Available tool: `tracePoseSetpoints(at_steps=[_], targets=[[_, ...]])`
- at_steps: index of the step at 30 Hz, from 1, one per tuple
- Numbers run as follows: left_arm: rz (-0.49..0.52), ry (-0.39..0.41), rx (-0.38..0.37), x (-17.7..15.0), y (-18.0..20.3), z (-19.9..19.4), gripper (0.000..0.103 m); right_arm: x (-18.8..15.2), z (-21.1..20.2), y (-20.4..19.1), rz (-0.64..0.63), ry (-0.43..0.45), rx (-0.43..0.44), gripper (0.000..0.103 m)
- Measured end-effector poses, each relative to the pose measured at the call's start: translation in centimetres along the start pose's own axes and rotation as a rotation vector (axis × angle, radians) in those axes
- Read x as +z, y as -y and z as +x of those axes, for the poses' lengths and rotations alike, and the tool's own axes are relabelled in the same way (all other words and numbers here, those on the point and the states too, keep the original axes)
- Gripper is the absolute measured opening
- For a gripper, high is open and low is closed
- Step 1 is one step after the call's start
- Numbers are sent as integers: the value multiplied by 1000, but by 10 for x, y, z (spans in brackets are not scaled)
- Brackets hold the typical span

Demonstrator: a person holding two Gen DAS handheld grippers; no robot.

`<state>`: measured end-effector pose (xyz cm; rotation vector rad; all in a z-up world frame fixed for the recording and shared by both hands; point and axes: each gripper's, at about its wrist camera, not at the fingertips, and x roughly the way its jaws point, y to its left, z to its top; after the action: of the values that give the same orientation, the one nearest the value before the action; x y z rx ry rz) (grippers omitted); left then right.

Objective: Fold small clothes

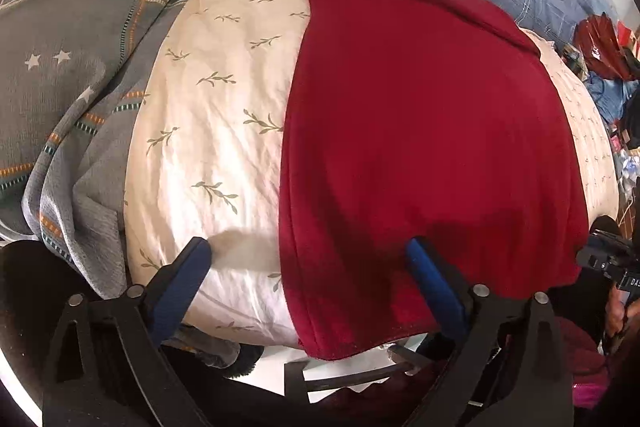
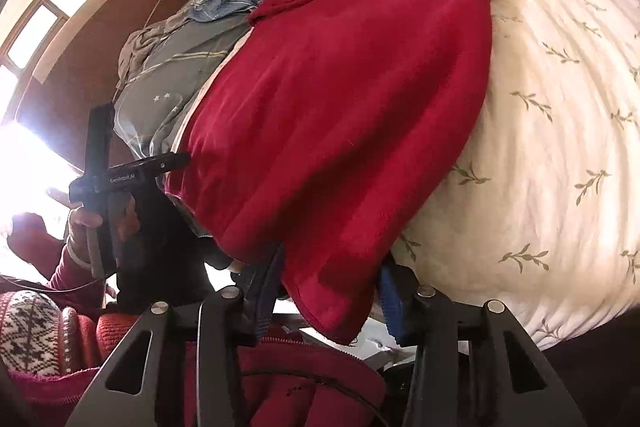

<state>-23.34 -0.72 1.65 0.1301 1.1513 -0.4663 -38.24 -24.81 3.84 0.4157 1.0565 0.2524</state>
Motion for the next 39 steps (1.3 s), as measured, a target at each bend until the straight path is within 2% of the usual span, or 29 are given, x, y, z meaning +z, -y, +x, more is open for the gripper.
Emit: tracePoseSetpoints(at_steps=[3, 5, 7, 10, 12, 14, 15, 17, 18, 19, 22, 25, 31, 36, 39], targets=[[1, -1, 14, -1, -1, 3, 88, 2, 7, 3, 12, -8, -5, 45], [20, -4, 22, -1, 1, 2, 82, 2, 10, 2, 8, -8, 8, 53], [29, -5, 22, -1, 1, 1, 71, 3, 10, 0, -4, -11, 21, 60], [20, -4, 17, 0, -1, 1, 64, 3, 10, -1, -33, -8, 15, 61], [29, 6, 31, -2, 0, 1, 61, 2, 11, -2, -53, -6, 3, 56], [49, 27, 39, -3, 3, 0, 54, 3, 9, -3, -68, -7, -6, 28], [60, 30, 50, -3, 4, -1, 45, 4, 8, -4, -71, -3, -1, 23], [65, 30, 31, -2, 3, -4, 23, 7, 3, -7, -73, 16, 20, 23], [64, 18, 1, -1, 3, -5, 5, 11, 0, -11, -77, 30, 36, 22], [58, 5, -28, 1, 2, -6, 5, 14, -4, -11, -79, 44, 51, 22], [72, -3, -44, 7, 4, -7, 5, 26, -19, -13, -62, 106, 105, 20], [40, 3, -114, 16, 1, -13, 5, 38, -31, -15, -61, 162, 118, 19], [-3, 122, -185, 53, -8, -36, 5, 71, -51, -17, -62, 292, 133, 17], [-13, 210, -181, 95, -7, -37, 5, 104, -57, -9, -44, 378, 120, 16], [-35, 258, -200, 131, -7, -34, 5, 131, -60, 0, -20, 434, 113, 16]])
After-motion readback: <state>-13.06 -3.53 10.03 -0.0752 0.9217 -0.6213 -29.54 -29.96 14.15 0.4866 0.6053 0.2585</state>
